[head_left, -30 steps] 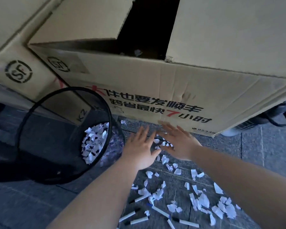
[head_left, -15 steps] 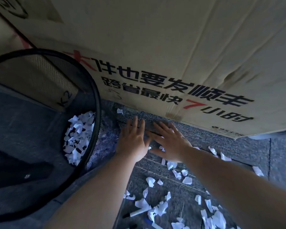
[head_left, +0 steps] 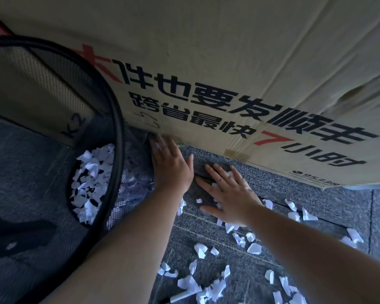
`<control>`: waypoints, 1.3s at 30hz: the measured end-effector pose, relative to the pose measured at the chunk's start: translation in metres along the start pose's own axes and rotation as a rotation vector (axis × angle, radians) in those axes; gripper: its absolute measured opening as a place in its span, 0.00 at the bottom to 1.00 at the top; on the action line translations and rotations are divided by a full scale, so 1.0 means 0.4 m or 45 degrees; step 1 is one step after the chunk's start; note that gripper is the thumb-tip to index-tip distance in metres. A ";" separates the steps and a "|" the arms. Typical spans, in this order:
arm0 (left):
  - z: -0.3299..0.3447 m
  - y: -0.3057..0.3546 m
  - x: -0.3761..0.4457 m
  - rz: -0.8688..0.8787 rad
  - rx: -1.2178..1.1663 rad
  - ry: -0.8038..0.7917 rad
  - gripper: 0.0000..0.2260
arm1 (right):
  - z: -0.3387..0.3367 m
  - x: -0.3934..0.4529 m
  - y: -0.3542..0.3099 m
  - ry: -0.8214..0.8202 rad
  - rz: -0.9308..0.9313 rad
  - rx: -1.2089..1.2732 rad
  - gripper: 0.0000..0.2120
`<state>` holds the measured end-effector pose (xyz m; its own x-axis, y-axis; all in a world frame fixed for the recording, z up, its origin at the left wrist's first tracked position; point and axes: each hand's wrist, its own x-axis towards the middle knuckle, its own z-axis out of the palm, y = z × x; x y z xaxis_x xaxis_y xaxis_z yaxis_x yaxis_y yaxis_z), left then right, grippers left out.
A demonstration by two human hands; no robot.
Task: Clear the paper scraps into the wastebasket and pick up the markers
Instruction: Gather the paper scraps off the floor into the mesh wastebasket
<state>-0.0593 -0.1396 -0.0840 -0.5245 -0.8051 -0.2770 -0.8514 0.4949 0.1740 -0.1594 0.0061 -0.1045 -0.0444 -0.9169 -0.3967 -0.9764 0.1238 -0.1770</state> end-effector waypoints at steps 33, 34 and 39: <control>0.028 -0.093 -0.375 0.169 0.087 -0.294 0.32 | -0.002 -0.181 0.021 0.030 0.043 0.149 0.35; 0.022 -0.093 -0.356 0.082 0.058 -0.306 0.34 | 0.000 -0.183 0.026 0.000 0.105 0.167 0.37; 0.036 -0.077 -0.357 0.092 -0.222 -0.509 0.37 | 0.020 -0.224 -0.013 -0.204 0.054 0.140 0.38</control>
<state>0.0420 -0.0352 -0.0635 -0.5721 -0.5633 -0.5961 -0.8170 0.4551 0.3541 -0.1485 0.0906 -0.0751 -0.0419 -0.8390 -0.5425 -0.9451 0.2095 -0.2509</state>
